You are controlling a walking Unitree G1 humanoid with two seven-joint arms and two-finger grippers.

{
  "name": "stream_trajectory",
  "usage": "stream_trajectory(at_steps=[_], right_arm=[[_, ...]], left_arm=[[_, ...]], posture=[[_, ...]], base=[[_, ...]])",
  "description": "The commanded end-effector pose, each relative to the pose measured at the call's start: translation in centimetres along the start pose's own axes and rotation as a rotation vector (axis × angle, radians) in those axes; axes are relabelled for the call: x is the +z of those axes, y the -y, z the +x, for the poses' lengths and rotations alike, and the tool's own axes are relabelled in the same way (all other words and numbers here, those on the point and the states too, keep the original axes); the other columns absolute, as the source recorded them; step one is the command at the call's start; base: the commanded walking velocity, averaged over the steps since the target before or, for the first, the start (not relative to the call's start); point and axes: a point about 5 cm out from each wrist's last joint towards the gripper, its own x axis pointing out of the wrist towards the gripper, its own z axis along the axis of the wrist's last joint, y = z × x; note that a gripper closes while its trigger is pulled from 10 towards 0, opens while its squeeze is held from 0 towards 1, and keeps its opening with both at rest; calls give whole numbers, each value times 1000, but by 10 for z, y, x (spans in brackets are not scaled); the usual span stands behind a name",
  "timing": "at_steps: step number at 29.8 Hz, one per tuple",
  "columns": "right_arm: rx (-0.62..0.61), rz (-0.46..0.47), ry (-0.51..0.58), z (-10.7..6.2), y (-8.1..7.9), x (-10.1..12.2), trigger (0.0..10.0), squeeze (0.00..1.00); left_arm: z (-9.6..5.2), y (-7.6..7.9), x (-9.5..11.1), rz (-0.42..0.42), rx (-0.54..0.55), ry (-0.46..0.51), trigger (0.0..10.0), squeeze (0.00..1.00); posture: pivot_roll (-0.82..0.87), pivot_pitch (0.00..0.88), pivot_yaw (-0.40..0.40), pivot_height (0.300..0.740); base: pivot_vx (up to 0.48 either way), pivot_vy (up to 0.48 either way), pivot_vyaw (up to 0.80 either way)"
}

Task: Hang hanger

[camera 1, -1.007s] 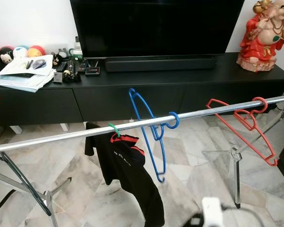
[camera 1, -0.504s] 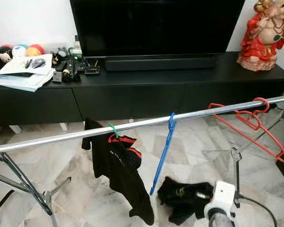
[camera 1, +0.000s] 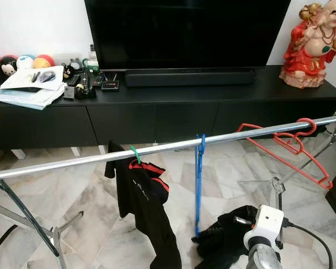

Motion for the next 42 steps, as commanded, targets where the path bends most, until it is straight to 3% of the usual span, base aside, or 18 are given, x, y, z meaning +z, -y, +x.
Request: stream_trajectory(at_steps=[1,11,42], right_arm=[[7,-2,45,0,-3,8,0,0],[-25,10,164,-10,-3,31,0,0],[-39,13,144,-13,-4,35,0,0]], left_arm=[[-2,-2,-8,14,8,-19,10000,0],[-2,-2,-9,18,6,-20,10000,0],[-2,-2,-9,25,-3,-21,10000,0]], posture=[[34,20,-11,740],[31,5,-13,740],[34,16,-17,740]], base=[[0,0,0],[0,0,0],[0,0,0]])
